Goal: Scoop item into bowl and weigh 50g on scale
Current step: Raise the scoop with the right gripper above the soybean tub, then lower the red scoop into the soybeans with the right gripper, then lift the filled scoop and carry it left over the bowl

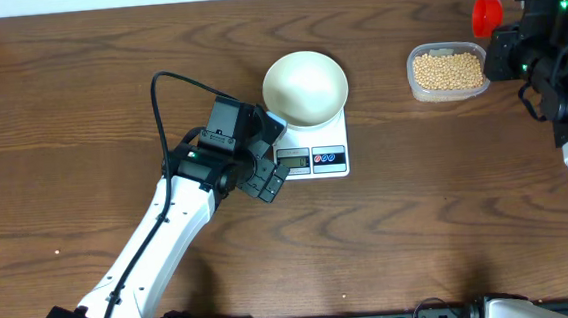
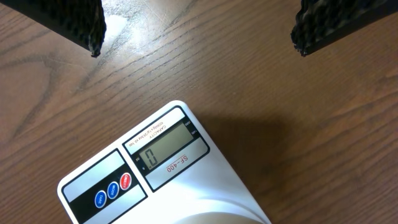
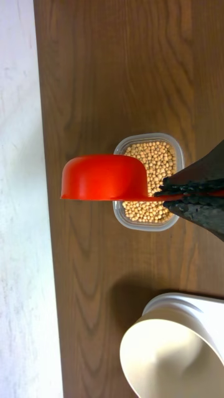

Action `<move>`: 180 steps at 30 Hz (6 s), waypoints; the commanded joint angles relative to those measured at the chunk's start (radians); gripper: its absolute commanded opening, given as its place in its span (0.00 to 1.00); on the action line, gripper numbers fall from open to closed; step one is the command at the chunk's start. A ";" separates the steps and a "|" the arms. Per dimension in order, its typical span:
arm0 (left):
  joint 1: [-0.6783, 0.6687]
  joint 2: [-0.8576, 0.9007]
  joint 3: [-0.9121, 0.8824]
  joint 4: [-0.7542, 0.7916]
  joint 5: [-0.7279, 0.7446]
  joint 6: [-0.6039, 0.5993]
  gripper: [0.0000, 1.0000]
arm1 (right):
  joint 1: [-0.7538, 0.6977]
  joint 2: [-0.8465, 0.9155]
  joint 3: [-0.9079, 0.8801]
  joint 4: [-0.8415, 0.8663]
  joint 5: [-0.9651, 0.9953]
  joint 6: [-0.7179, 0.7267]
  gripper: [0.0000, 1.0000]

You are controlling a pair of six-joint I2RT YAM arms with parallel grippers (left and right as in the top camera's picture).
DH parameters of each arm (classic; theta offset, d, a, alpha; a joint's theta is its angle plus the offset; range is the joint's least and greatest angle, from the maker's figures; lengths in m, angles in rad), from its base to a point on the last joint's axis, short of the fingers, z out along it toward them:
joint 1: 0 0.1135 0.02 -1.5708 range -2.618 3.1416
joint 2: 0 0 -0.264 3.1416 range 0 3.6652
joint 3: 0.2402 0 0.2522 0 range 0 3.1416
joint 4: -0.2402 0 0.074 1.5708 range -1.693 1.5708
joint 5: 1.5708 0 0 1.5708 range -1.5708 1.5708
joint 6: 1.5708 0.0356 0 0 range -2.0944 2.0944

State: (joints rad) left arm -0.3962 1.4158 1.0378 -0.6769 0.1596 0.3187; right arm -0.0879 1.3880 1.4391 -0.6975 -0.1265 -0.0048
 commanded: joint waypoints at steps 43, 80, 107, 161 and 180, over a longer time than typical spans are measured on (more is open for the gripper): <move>0.002 0.000 -0.008 -0.003 0.013 0.010 0.98 | 0.004 0.391 0.306 -0.344 0.046 -0.096 0.01; 0.002 0.000 -0.008 -0.003 0.013 0.010 0.98 | 0.018 0.595 0.305 -0.265 0.171 -0.119 0.01; 0.002 0.000 -0.008 -0.003 0.013 0.010 0.98 | -0.025 0.692 0.307 -0.298 -0.303 -0.003 0.01; 0.002 0.000 -0.008 -0.003 0.013 0.010 0.98 | -0.421 0.692 0.307 -0.377 -1.118 -0.161 0.01; 0.002 0.000 -0.008 -0.003 0.013 0.010 0.98 | -0.138 0.692 0.307 -0.348 -1.237 -0.169 0.01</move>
State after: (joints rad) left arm -0.3962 1.4158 1.0378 -0.6769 0.1596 0.3187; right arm -0.2813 2.0716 1.7443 -1.0538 -1.3106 -0.1513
